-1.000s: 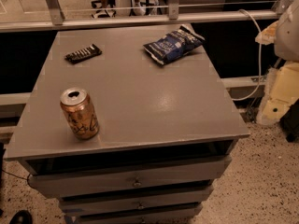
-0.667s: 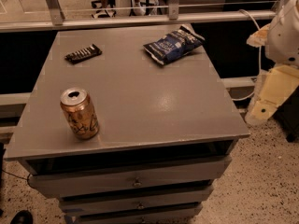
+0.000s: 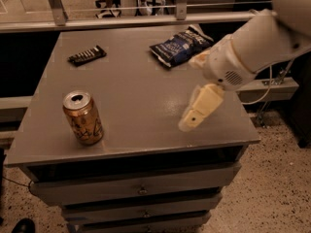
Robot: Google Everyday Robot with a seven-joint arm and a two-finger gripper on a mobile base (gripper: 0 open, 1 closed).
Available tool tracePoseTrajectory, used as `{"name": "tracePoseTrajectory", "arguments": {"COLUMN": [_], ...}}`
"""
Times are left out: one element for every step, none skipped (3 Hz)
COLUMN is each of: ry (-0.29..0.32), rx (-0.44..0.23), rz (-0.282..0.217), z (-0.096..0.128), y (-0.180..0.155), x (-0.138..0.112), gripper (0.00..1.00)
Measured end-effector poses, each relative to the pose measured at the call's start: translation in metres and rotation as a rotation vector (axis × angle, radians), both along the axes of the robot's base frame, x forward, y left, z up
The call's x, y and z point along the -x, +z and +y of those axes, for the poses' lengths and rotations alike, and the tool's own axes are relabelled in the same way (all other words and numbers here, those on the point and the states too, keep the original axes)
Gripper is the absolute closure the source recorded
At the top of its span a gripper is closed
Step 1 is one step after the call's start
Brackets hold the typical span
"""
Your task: Knock orange can over
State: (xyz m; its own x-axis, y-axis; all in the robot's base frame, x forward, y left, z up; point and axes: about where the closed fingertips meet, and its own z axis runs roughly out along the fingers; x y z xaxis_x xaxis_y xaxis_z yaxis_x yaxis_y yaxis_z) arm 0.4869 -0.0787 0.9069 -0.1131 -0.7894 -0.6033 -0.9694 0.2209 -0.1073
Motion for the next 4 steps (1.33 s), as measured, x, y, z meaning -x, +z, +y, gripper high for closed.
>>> {"name": "tracePoseTrajectory", "arguments": {"ry": [-0.002, -0.001, 0.027, 0.09], "rx": [-0.056, -0.053, -0.105, -0.239], "rz": [-0.006, -0.005, -0.007, 0.014], "z": [0.015, 0.014, 0.031, 0.083], "y": [0.007, 0.006, 0.003, -0.02], "x": [-0.004, -0.004, 0.001, 0.004], "gripper": [0.0, 0.0, 0.0, 0.0]}}
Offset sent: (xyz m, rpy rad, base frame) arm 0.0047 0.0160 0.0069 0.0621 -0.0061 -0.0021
